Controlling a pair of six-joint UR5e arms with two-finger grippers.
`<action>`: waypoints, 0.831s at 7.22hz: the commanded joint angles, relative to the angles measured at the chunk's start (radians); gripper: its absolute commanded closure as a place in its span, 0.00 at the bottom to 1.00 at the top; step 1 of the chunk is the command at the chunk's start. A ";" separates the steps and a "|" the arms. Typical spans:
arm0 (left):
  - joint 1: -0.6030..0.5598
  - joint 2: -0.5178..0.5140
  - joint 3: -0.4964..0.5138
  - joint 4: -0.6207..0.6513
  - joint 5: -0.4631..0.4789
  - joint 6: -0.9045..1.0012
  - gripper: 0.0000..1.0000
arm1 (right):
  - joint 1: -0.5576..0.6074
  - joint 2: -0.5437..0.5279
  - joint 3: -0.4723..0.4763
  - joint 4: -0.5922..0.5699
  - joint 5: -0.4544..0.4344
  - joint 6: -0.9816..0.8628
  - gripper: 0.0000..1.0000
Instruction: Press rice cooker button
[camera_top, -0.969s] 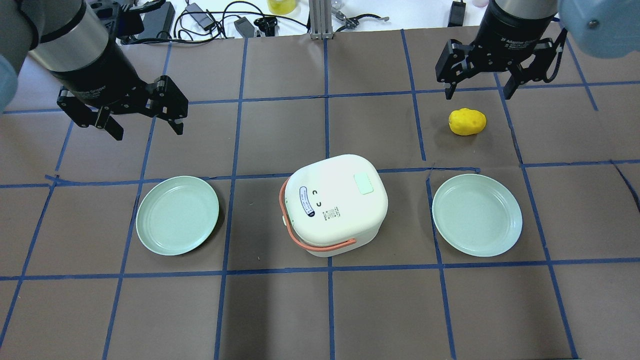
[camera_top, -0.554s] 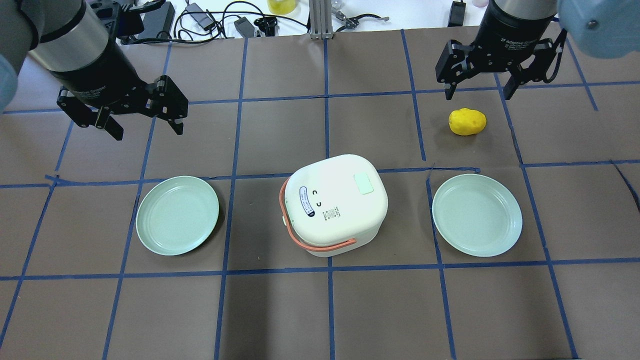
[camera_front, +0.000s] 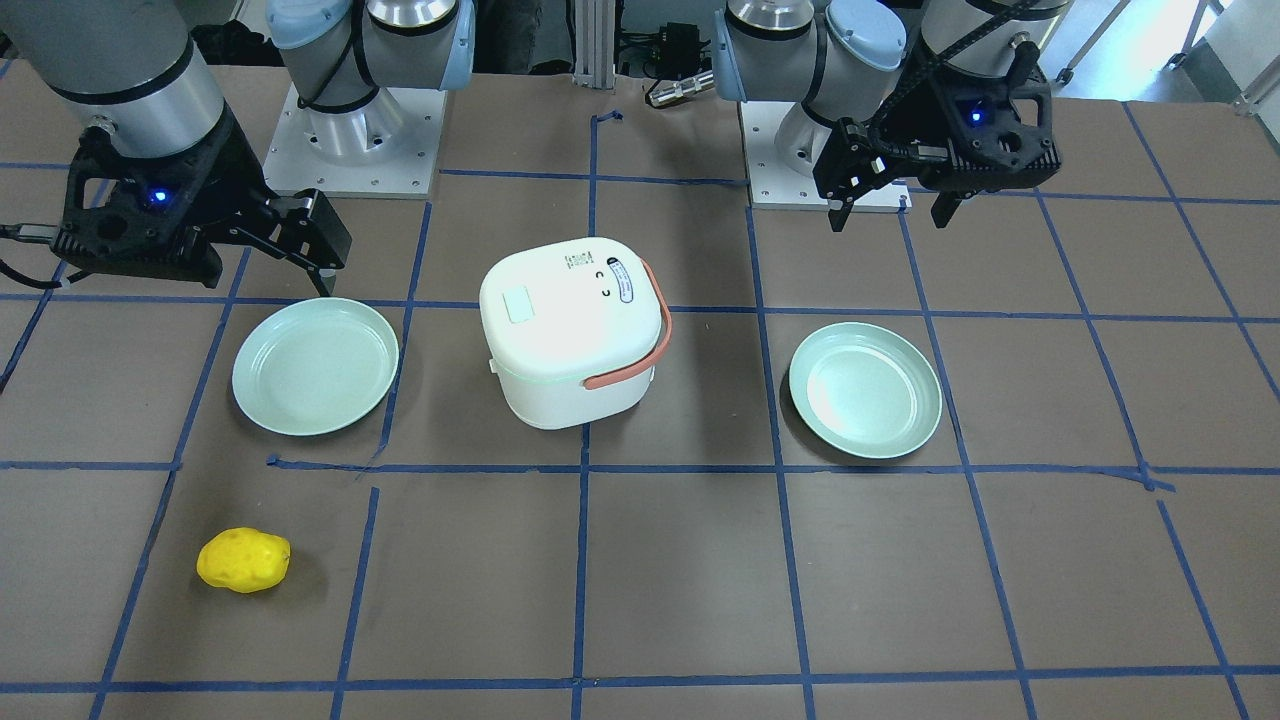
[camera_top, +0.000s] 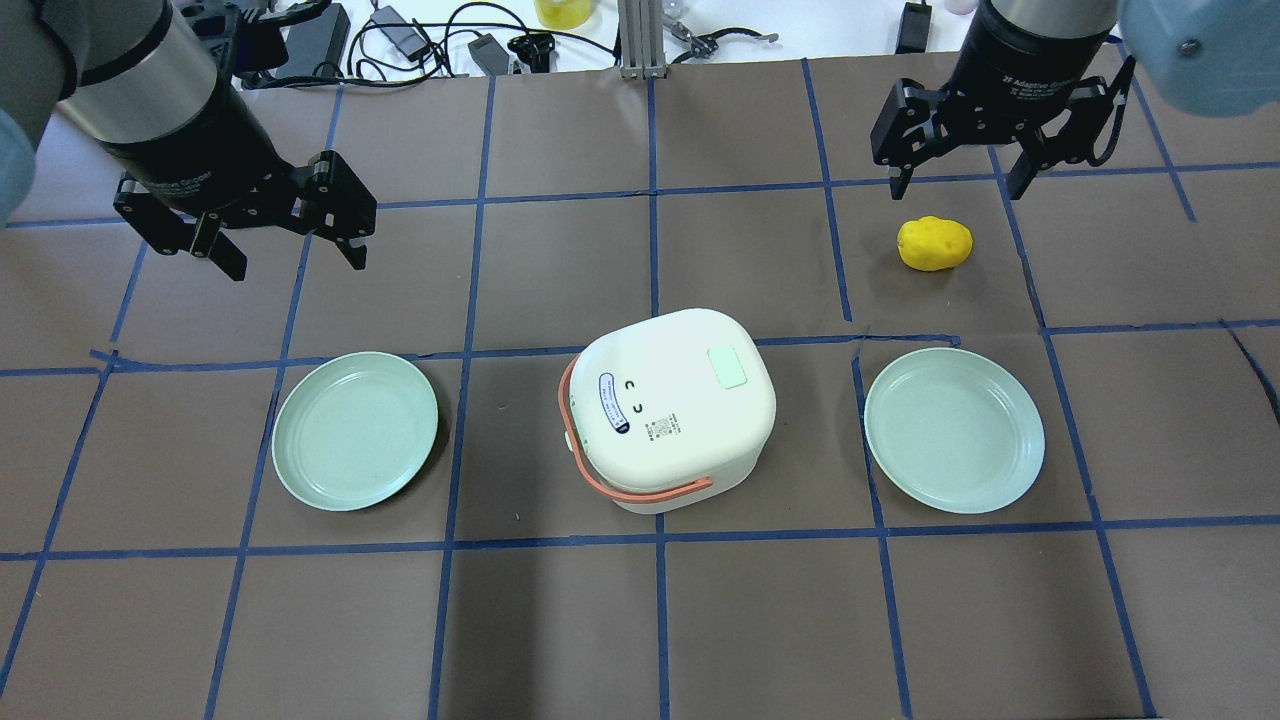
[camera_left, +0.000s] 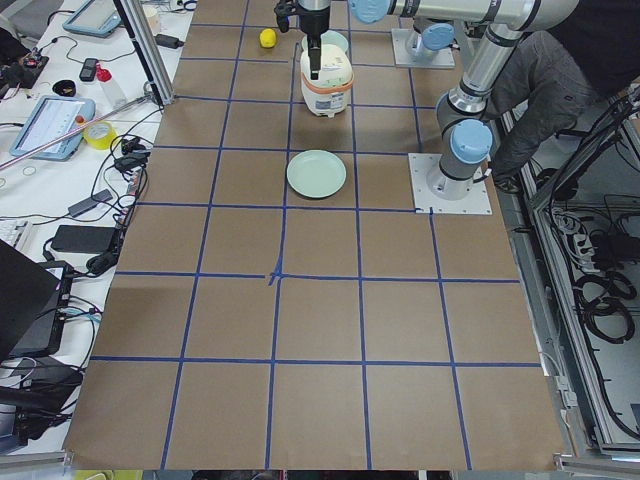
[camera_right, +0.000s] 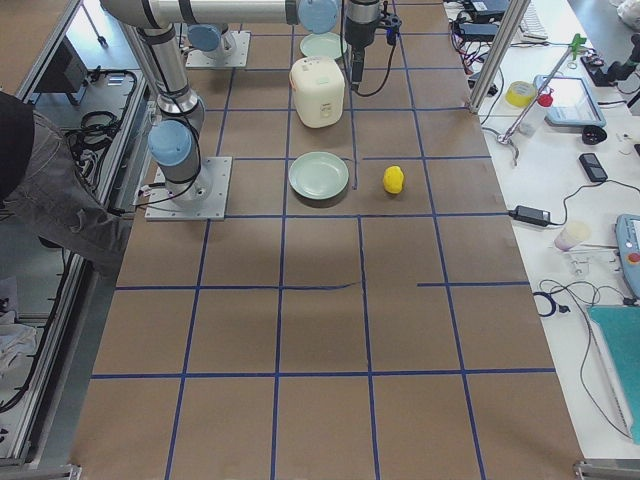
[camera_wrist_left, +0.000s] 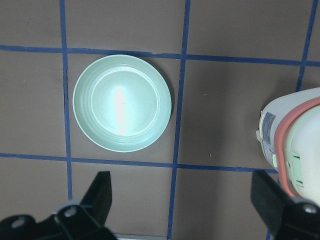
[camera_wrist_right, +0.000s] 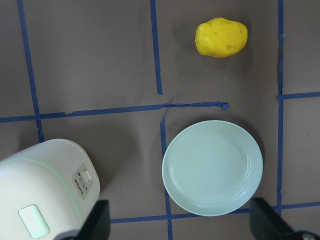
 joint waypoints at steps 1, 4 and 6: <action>0.000 0.000 0.000 0.000 0.000 0.000 0.00 | 0.002 -0.004 -0.012 0.019 0.006 -0.001 0.00; 0.000 0.000 0.000 0.000 0.000 0.000 0.00 | 0.002 -0.010 -0.013 0.021 0.007 0.001 0.00; 0.000 0.000 0.000 0.000 0.000 0.000 0.00 | 0.006 -0.010 -0.010 0.022 0.009 0.007 0.00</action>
